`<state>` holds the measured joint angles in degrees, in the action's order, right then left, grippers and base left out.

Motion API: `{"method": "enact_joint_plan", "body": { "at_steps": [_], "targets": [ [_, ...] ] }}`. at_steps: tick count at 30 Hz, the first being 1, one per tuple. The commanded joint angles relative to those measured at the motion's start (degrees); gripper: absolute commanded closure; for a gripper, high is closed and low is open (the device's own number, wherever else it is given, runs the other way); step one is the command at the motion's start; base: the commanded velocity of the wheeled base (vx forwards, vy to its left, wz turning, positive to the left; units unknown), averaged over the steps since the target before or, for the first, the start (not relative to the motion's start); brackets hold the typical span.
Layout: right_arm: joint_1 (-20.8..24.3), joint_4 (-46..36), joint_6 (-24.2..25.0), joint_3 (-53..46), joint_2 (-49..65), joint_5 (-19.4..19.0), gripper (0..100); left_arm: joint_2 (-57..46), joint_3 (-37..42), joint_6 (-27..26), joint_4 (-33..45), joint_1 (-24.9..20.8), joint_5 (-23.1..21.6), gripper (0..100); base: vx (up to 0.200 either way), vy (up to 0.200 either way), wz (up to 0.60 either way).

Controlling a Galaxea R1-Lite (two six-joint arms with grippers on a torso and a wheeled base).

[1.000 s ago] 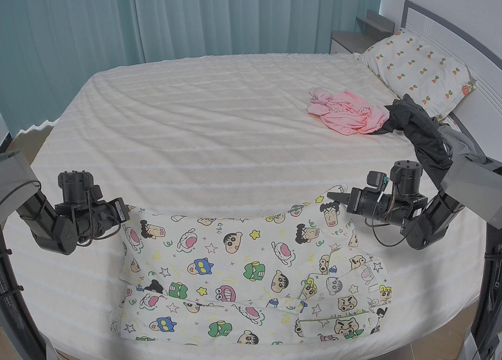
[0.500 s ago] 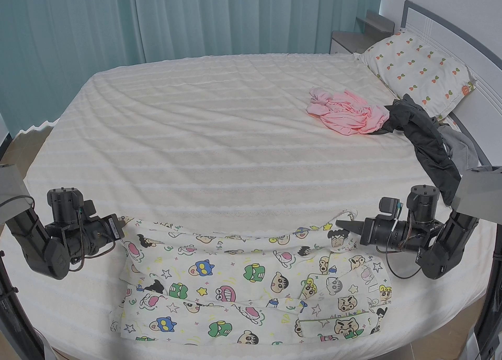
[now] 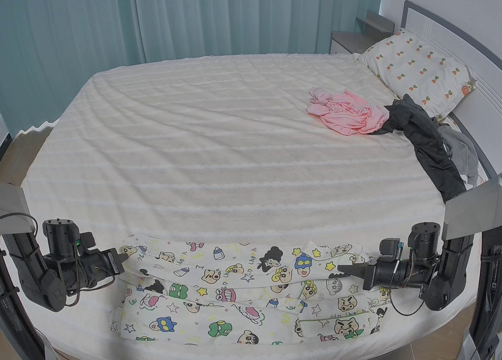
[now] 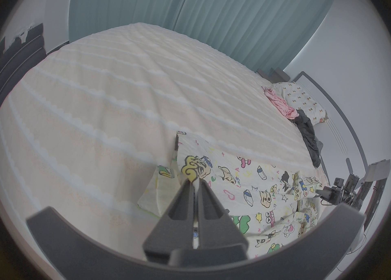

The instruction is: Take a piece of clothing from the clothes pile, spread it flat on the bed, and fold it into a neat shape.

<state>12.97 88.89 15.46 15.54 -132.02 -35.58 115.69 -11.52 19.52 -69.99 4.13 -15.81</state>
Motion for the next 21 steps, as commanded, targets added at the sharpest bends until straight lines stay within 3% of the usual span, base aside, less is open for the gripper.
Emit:
{"method": "enact_joint_plan", "body": {
  "at_steps": [1,11,12,13,14,21],
  "targets": [
    [0.48,0.84,-0.16,-2.89,-2.89,-0.01,100,3.67,3.61,-0.01,-3.05,-0.18,-0.10,100,0.000,0.000,0.00],
    [0.04,0.84,-0.16,-5.79,-3.24,0.08,100,11.93,9.41,0.08,-15.62,-0.18,-0.18,100,0.000,0.000,0.00],
    [-0.05,0.84,-0.16,-5.96,-3.24,0.08,100,12.63,10.20,0.08,-16.94,-0.18,-0.36,0,0.000,0.000,0.00],
    [-0.05,0.84,-0.16,-6.14,-3.24,0.08,100,12.98,10.64,0.08,-17.64,-0.27,-0.71,0,0.000,0.000,0.00],
    [-0.05,0.84,-0.16,-6.49,-3.33,0.08,0,13.33,10.99,0.08,-18.34,-0.27,-1.33,0,0.000,0.000,0.00],
    [-1.02,0.93,-0.16,-8.34,-2.89,0.60,0,13.16,10.99,0.35,-18.87,1.05,-2.38,0,0.000,0.000,0.00]
  ]
}}
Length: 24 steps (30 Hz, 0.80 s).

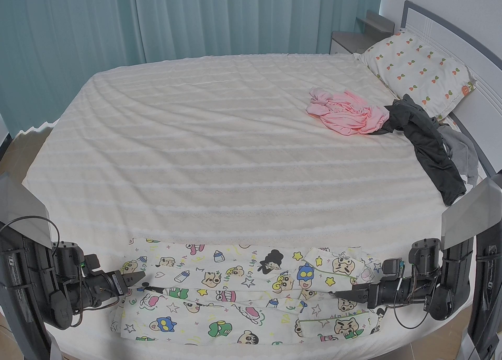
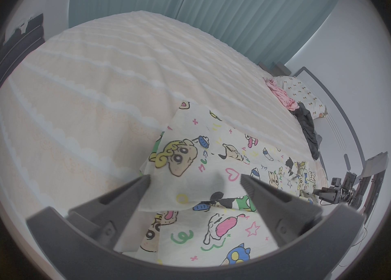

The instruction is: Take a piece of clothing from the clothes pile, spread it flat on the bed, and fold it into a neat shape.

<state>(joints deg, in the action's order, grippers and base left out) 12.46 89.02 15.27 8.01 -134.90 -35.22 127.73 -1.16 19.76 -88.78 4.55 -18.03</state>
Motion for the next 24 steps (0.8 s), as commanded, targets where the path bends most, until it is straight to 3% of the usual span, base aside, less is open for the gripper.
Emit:
{"method": "enact_joint_plan", "body": {
  "at_steps": [1,7,12,18,22,24],
  "targets": [
    [-0.51,0.81,0.02,-0.80,-0.01,0.24,0,1.11,0.63,0.10,-0.07,0.64,-0.16,0,0.000,0.000,0.00],
    [-2.88,0.81,-0.07,-1.94,1.04,0.24,0,-1.26,0.72,2.21,-0.07,4.51,-4.12,0,0.000,0.000,0.00],
    [-5.69,0.81,0.28,-3.18,7.46,0.24,0,-5.83,0.72,14.16,-0.07,10.22,-13.70,0,0.000,0.000,0.00],
    [-4.55,0.11,0.37,-1.33,13.35,3.40,0,-9.61,0.63,29.55,-0.07,14.96,-28.38,0,0.000,0.000,0.00],
    [-3.41,-2.62,0.37,1.83,13.17,5.95,0,-9.08,0.37,31.13,-0.07,18.74,-36.64,0,0.000,0.000,0.00],
    [-3.41,-4.55,0.55,3.33,12.38,7.18,0,-8.99,0.45,31.13,-0.07,20.24,-37.96,0,0.000,0.000,0.00]
  ]
}}
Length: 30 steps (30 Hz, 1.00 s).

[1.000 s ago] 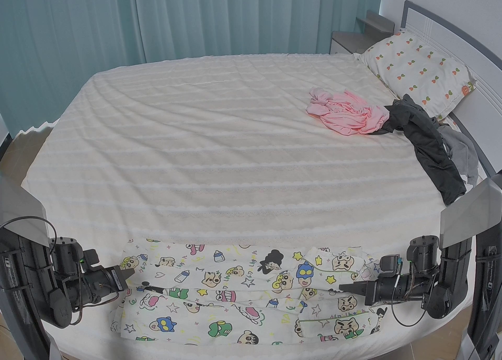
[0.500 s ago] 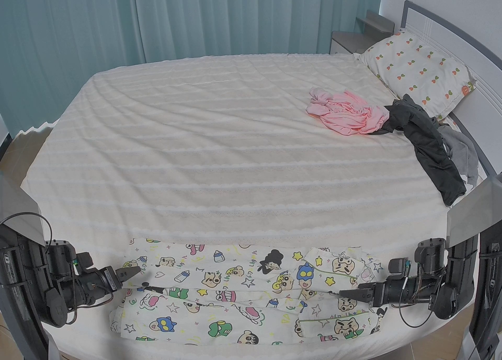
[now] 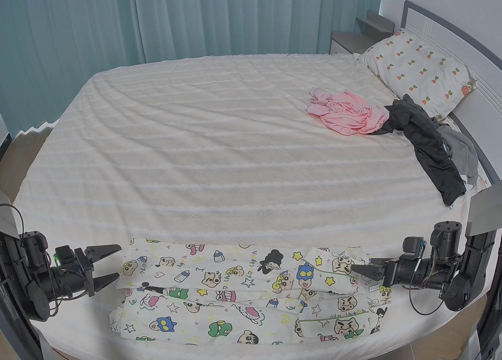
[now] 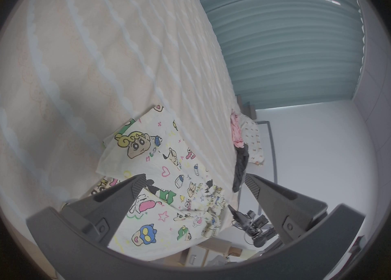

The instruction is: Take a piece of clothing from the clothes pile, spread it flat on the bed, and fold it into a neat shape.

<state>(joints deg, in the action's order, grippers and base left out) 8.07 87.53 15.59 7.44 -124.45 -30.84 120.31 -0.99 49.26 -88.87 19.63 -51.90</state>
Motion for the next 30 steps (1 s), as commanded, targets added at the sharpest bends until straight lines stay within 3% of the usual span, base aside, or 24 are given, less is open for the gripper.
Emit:
{"method": "enact_joint_plan", "body": {
  "at_steps": [1,20,21,30],
  "targets": [
    [0.98,-3.33,0.32,4.17,1.32,2.81,0,-1.39,0.37,1.54,0.01,5.69,-4.35,0,0.000,0.000,0.00],
    [3.18,2.21,-0.04,2.58,-6.77,3.60,0,1.68,0.55,-1.27,0.01,6.48,-4.79,0,0.000,0.000,0.00],
    [3.44,2.21,-0.04,2.67,-6.85,3.60,100,1.68,0.46,-1.27,0.01,6.56,-4.79,0,0.000,0.000,0.00],
    [3.53,2.21,-0.30,2.32,-6.33,3.77,100,1.77,0.46,-1.19,0.01,6.56,-4.71,0,0.000,0.000,0.00]
  ]
}}
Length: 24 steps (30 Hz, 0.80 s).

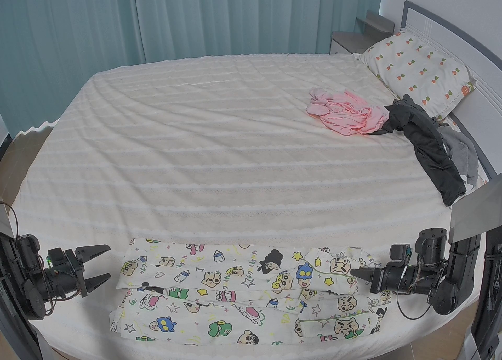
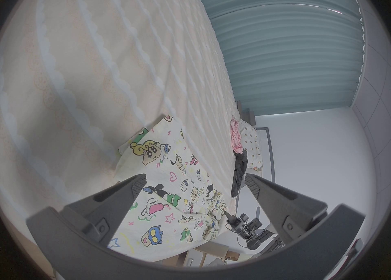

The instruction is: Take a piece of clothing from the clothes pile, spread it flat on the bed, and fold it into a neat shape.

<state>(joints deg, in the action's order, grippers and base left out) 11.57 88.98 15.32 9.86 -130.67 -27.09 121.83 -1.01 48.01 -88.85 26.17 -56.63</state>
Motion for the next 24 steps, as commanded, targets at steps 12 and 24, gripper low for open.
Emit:
{"method": "enact_joint_plan", "body": {
  "at_steps": [12,24],
  "targets": [
    [-0.14,0.76,-0.65,-1.51,0.15,1.86,100,0.34,0.57,-0.02,-0.01,0.02,0.02,0,0.000,0.000,0.00],
    [-0.49,0.76,-4.16,-1.60,0.42,2.13,0,0.42,0.57,-0.02,-0.01,-0.07,0.02,0,0.000,0.000,0.00]
  ]
}}
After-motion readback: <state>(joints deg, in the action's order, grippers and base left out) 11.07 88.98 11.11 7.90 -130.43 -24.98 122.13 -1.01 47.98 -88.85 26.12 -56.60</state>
